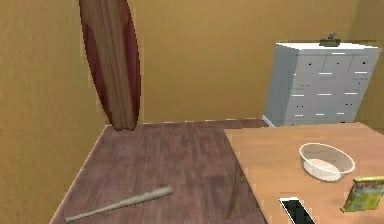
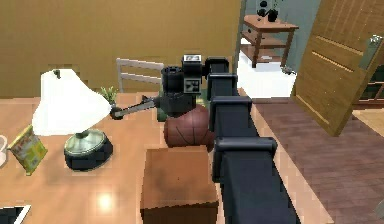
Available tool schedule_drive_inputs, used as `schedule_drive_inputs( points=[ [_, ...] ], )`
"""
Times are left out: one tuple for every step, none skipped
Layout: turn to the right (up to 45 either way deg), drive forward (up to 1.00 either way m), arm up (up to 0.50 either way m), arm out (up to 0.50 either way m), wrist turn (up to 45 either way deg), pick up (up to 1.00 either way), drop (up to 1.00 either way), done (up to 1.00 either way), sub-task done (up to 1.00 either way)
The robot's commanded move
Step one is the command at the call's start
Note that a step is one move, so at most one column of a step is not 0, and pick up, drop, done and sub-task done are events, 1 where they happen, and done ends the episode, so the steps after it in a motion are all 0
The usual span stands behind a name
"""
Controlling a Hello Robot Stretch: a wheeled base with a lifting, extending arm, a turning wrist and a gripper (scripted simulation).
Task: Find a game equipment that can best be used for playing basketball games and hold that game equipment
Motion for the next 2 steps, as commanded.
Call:
schedule_drive_inputs(
  points=[
    [0.0, 0.00, 0.00, 0.00, 45.0, 0.00, 0.00, 0.00, 0.00],
    [0.0, 0.00, 0.00, 0.00, 6.0, 0.00, 0.00, 0.00, 0.00]
  ],
)
